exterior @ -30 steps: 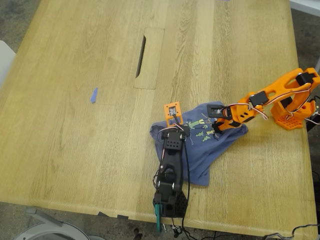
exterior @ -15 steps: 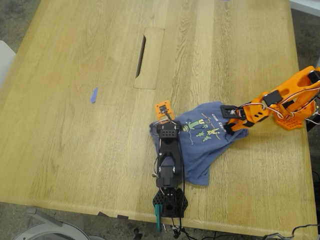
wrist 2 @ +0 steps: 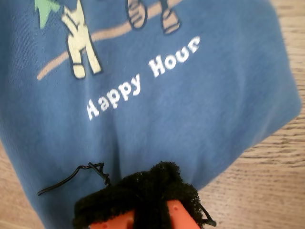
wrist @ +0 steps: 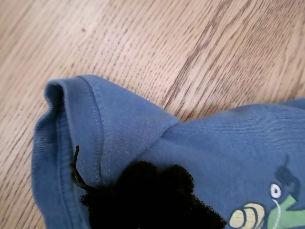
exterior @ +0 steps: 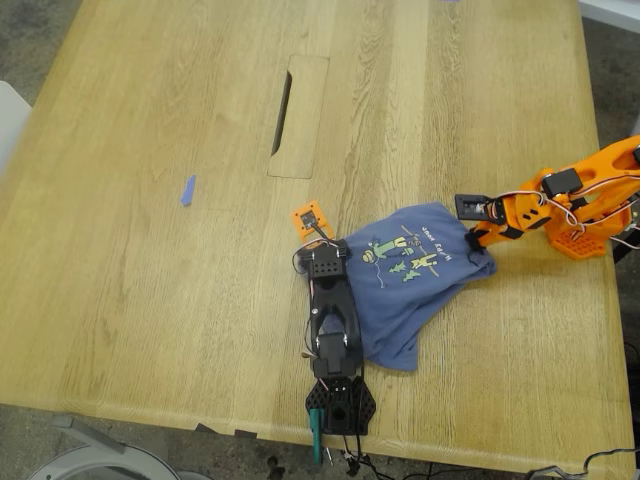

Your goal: Fold a T-shirt

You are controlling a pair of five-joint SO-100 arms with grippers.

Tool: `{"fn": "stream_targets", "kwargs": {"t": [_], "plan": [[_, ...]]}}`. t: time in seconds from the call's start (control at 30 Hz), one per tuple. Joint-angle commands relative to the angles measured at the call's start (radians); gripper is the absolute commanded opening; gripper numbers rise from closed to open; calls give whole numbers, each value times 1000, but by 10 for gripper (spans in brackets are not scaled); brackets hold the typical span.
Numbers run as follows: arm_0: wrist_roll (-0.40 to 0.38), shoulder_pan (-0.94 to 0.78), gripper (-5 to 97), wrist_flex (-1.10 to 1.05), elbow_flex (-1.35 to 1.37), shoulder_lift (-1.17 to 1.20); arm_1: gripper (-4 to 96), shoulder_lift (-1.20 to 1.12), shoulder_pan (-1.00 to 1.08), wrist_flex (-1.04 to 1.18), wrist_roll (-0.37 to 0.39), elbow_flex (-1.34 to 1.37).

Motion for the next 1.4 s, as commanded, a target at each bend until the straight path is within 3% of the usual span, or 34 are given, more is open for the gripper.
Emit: {"fn": "stream_targets", "kwargs": {"t": [0.0,0.3,0.7,1.03,1.37], "plan": [[-2,-15,2,32,-98,147,1,-44,28,2,-11,-120],[20,164,0,170,-176,275,1,-278,44,-26,-21,-391],[5,505,0,201,-179,250,1,-784,12,-183,-25,-779],[-5,371,0,31,48,206,1,-856,-31,-336,-15,-667],[-20,227,0,-199,51,-3,1,-787,-74,-399,-3,-512]]}}
